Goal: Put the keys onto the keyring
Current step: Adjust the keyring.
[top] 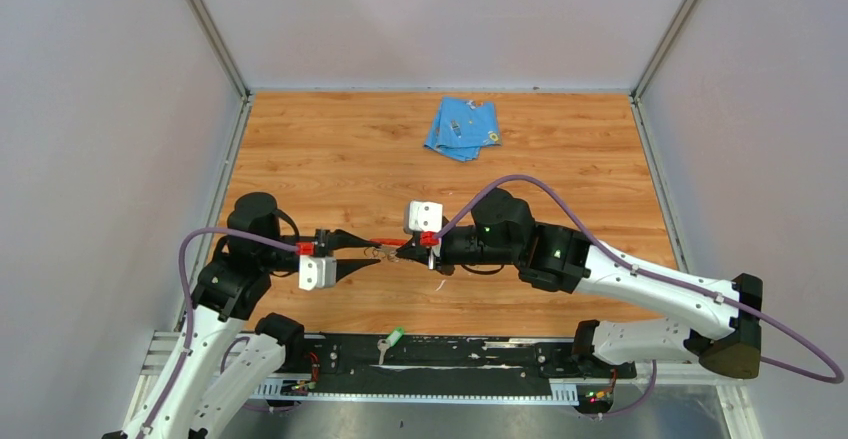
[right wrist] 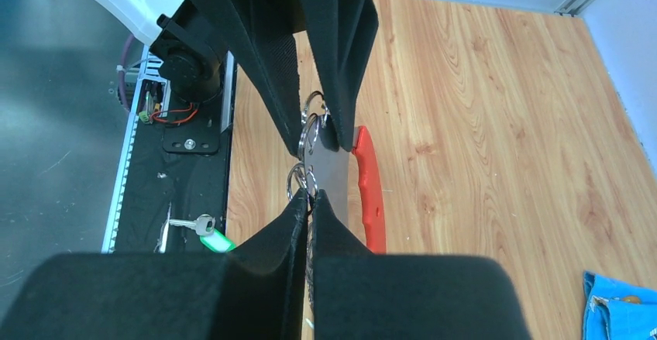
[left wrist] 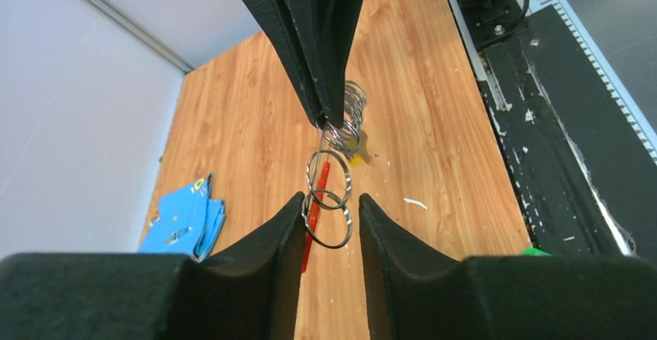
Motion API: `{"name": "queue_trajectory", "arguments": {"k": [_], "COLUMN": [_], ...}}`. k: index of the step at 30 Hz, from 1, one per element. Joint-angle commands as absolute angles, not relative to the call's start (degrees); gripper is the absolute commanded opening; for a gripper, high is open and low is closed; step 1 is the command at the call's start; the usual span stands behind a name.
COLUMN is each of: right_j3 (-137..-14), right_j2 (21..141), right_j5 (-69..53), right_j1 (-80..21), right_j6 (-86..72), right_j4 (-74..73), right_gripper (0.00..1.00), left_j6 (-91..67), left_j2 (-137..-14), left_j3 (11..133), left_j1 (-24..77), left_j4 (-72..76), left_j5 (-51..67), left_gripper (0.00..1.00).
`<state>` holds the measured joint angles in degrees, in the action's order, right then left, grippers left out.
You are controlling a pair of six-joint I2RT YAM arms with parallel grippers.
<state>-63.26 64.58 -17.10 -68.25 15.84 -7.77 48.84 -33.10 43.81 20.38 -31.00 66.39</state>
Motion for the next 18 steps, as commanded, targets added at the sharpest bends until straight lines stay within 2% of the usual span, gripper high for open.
{"name": "queue_trajectory", "arguments": {"k": [1,3,7,10,15,18], "right_j3": [-65.3,-65.6,-65.9,-66.0,-66.3,-66.7], "right_j2": [63.6,64.0,64.2,64.3,65.1,65.6], "right_j5": [-16.8,-16.9,-17.2,-17.3,-18.3,-19.3], "right_j1": [-67.7,-67.8,-67.7,-67.7,-67.8,-67.7], "right_j6": [14.2,13.8,13.4,13.3,12.8,12.4], "right_j4": [-7.9,-8.1,-8.4,-8.6,-8.8,-8.8], "right_gripper": [0.01,0.00,0.00,0.00,0.01,0.00], "left_j6": [49.3,49.0,49.5,50.4,51.4,54.1], "left_j2": [-32.8,-32.5,-31.7,-31.0,-30.7,-30.8], "left_j3": [44.3,44.8,45.3,45.8,46.3,45.4], "left_j1": [20.4,20.4,20.4,20.5,20.5,20.5], "left_j4": [-31.6,-31.6,-31.6,-31.4,-31.1,-31.0], "left_j5": [66.9,67.2,67.3,66.6,66.4,66.2], "left_gripper": [0.35,0.44,0.51,0.64,0.66,0.61]}}
